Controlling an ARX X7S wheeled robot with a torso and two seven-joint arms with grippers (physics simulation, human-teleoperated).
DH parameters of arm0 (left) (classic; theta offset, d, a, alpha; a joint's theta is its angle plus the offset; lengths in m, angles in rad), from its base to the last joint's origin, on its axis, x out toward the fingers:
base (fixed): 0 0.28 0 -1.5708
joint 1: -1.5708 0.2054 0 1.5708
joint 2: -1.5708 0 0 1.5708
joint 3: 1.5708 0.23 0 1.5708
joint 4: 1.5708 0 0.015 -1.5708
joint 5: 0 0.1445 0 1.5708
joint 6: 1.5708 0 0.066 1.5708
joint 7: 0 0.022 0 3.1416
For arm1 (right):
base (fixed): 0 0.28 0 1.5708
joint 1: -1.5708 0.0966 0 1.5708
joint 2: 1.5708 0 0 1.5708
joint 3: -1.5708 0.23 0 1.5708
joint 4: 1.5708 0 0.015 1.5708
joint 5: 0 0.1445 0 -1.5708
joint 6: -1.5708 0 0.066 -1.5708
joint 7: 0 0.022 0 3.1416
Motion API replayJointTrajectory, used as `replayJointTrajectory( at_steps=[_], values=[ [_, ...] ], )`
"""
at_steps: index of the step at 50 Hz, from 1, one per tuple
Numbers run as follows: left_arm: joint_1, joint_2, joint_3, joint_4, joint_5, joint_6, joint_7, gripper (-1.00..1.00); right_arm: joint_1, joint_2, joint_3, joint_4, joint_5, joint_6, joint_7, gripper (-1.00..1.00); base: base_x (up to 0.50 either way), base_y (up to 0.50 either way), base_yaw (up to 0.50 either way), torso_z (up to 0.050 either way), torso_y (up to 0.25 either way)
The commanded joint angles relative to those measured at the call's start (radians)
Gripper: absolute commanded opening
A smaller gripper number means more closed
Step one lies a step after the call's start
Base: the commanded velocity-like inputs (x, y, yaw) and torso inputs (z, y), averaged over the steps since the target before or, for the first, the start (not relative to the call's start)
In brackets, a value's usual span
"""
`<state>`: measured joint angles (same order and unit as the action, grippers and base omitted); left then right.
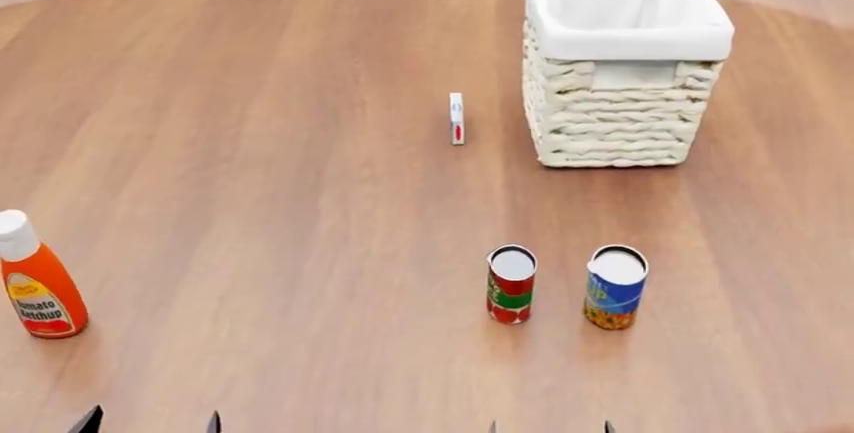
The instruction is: Pick up the cream cheese box, and put it in the basket.
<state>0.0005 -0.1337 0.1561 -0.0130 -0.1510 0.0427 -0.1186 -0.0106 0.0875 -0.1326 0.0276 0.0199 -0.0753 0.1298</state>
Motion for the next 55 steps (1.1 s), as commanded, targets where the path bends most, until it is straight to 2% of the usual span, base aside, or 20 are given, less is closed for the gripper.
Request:
replayJointTrajectory(
  at_steps=[1, 55],
  values=[
    [-0.006, -0.002, 0.022, -0.037, 0.013, 0.033, -0.008, 1.0, 0.007, 0.013, -0.022, 0.02, 0.009, -0.003, 0.01, 1.0, 0.29, -0.2, 0.0, 0.0, 0.0],
    [-0.009, -0.033, 0.043, -0.037, -0.043, 0.033, -0.034, 1.0, 0.029, 0.047, -0.102, 0.074, 0.009, -0.023, 0.069, 1.0, 0.33, -0.2, 0.0, 0.0, 0.0]
  ],
)
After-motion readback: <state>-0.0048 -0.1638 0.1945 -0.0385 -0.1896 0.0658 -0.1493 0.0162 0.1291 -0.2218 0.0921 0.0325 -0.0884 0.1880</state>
